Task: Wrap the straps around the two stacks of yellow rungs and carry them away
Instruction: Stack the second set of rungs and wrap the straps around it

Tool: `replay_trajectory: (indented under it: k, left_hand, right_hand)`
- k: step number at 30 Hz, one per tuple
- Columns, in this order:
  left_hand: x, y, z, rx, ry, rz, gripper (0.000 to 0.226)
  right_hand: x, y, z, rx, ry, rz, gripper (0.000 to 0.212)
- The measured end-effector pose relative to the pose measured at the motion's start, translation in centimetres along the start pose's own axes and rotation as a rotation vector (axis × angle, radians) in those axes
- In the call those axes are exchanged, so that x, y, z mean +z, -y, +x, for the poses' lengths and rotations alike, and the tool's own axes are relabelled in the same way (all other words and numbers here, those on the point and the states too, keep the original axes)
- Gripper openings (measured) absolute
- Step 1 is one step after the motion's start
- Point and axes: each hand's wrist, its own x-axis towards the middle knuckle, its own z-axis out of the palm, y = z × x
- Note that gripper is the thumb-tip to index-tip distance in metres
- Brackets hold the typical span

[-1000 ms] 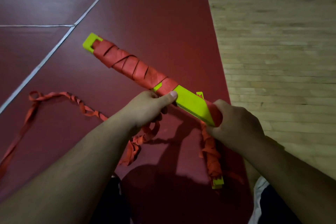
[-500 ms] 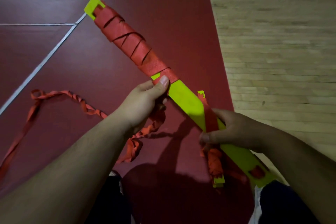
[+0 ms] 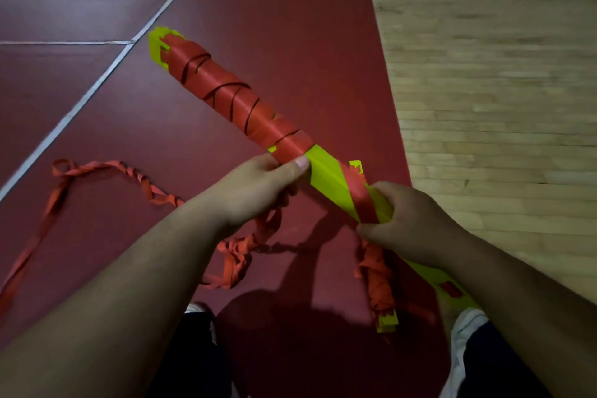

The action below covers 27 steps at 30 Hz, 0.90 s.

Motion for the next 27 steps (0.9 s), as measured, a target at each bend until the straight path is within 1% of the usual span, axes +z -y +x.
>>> replay_trajectory:
  k: [2,4,5,7,9,11,13,17,19,22,24,27]
  left_hand:
    - [-0.1,-0.2,0.1,-0.016,0.012,-0.206,0.034]
    - [-0.5,-0.3,0.1,0.005,0.059,-0.338,0.029]
    - [-0.7,-0.3,0.1,0.024,0.079,-0.322,0.025]
    - [-1.0,-0.2,-0.1,0.052,0.106,-0.140,0.017]
    - [-1.0,0.0,-0.2,0.044,0.130,0.022,0.011]
    - [-0.9,0.1,-0.3,0.023,0.122,0.090,0.006]
    - [-0.9,0.0,-0.3,0.046,0.094,0.104,0.007]
    - [-0.3,-0.7,-0.6,0.156,0.058,0.014,0.017]
    - [0.1,-1.1,-0.7,0.160,0.018,-0.055,0.020]
    - [0.6,-1.3,-0.4,0.131,-0.036,-0.121,0.037]
    - [0.9,-1.3,-0.3,0.112,-0.040,-0.124,0.047]
    - [1.2,-1.0,-0.1,0.087,-0.087,-0.047,0.060]
  right_hand:
    - [-0.4,0.1,0.0,0.002,-0.027,0.023,0.028]
    - [-0.7,0.1,0.0,-0.003,-0.018,0.089,0.031]
    - [-0.9,0.2,0.0,-0.010,-0.013,0.119,0.031]
    - [-1.0,0.4,-0.1,-0.030,-0.014,0.161,0.032]
    - [-1.1,0.5,-0.1,-0.046,-0.029,0.202,0.033]
    - [-1.1,0.5,-0.2,-0.050,-0.047,0.233,0.031]
    - [-1.2,0.5,0.0,-0.044,-0.063,0.237,0.027]
    - [-0.9,0.1,0.4,-0.008,-0.124,0.138,0.023]
    - [-0.5,-0.1,0.5,-0.002,-0.155,0.079,0.025]
    - [-0.2,-0.2,0.6,0.009,-0.179,-0.030,0.032]
    - [0.0,0.0,0.4,-0.002,-0.134,-0.060,0.038]
    - [0.8,0.5,-0.1,-0.053,-0.008,-0.123,0.051]
